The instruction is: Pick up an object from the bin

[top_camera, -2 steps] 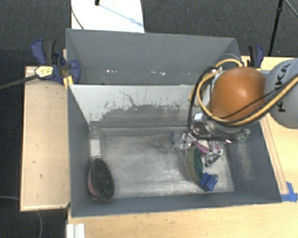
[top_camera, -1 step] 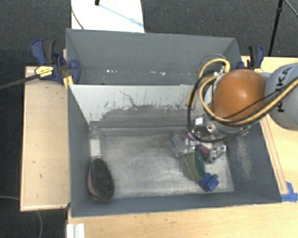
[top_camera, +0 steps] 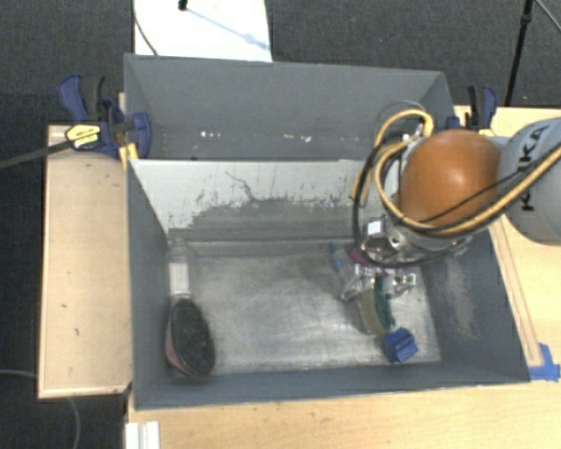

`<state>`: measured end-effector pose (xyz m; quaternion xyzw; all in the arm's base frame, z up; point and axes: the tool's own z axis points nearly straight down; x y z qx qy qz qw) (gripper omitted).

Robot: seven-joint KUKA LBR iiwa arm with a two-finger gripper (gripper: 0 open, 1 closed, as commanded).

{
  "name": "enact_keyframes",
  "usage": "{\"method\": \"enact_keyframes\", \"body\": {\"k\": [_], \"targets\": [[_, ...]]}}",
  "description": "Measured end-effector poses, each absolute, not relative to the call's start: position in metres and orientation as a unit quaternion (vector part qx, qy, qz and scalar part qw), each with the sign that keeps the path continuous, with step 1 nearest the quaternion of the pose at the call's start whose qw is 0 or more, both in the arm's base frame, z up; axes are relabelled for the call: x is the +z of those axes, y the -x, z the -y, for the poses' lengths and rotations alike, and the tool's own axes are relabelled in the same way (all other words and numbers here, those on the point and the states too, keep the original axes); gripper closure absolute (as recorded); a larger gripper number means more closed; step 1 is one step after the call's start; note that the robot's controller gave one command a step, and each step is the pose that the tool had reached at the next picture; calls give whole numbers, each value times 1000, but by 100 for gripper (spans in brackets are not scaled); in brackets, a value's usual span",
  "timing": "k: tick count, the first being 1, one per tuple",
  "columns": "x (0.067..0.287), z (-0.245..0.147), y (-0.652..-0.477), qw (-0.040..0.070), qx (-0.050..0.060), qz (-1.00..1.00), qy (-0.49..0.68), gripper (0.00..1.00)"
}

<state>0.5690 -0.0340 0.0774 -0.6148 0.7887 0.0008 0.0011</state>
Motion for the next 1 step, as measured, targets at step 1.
{"method": "enact_keyframes", "body": {"k": [1], "targets": [[301, 68, -584, 4, -4, -730, 684, 100]]}}
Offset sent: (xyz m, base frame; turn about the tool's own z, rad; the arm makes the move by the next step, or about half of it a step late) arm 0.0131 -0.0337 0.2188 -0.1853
